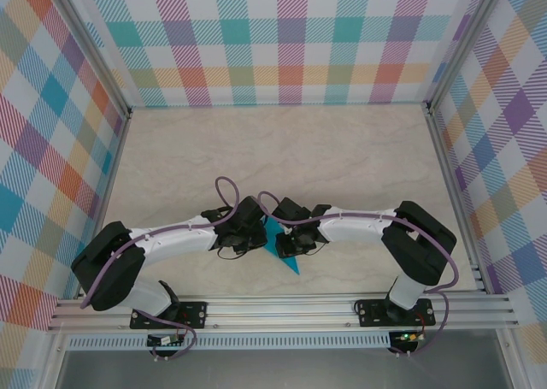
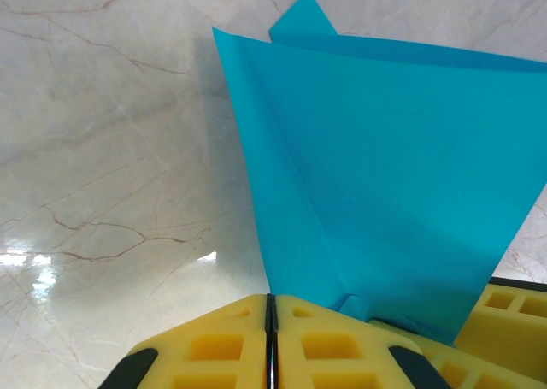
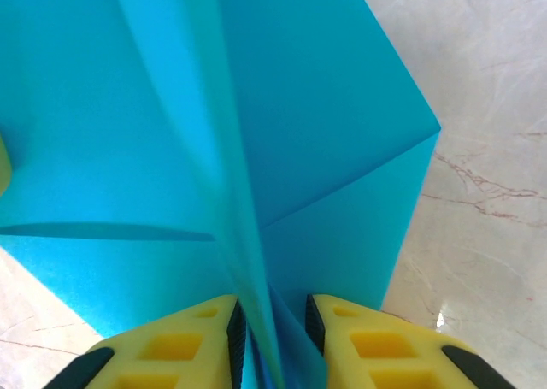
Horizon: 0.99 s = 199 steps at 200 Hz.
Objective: Fold a paper plane with a square sheet of paper (pick it up from the middle)
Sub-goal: Move a paper plane to the center of the table.
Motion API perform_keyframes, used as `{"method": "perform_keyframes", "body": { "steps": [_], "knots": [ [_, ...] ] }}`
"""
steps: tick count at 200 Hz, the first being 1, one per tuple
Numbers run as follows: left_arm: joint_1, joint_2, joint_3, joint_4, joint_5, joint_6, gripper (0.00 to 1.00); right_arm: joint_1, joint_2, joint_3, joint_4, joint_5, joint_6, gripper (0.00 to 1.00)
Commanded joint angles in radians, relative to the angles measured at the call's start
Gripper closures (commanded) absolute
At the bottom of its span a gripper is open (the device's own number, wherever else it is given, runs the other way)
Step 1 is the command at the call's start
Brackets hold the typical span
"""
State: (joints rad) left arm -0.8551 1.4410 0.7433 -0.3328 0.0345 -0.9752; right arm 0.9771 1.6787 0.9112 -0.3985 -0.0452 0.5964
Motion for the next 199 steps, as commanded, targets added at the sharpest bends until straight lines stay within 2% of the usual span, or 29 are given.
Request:
{"method": "perform_keyframes", "body": {
  "steps": [1, 33, 90, 133, 156, 177, 199],
  "knots": [
    [0.004, -0.004, 0.024, -0.047, -0.021, 0.012, 0.91, 0.011, -0.025, 0.011, -0.027, -0.004, -0.006, 0.75],
    [0.004, -0.014, 0.012, -0.035, -0.025, 0.010, 0.92, 0.011, -0.028, 0.013, -0.034, 0.003, -0.007, 0.80],
    [0.005, -0.113, -0.025, 0.047, -0.006, 0.012, 0.85, 0.015, -0.073, 0.025, -0.090, 0.087, 0.007, 0.88],
    [0.004, -0.220, -0.045, -0.022, -0.093, 0.012, 0.79, 0.002, -0.127, 0.077, -0.238, 0.283, 0.049, 0.91],
    [0.007, -0.253, -0.060, -0.060, -0.134, 0.011, 0.75, -0.044, -0.101, 0.147, -0.348, 0.391, 0.079, 0.90],
    [0.011, -0.267, -0.072, -0.071, -0.140, 0.011, 0.75, -0.119, -0.064, 0.190, -0.362, 0.372, 0.086, 0.90],
    [0.020, -0.281, -0.079, -0.077, -0.144, 0.012, 0.74, -0.190, -0.012, 0.242, -0.311, 0.298, 0.068, 0.89]
  ]
}}
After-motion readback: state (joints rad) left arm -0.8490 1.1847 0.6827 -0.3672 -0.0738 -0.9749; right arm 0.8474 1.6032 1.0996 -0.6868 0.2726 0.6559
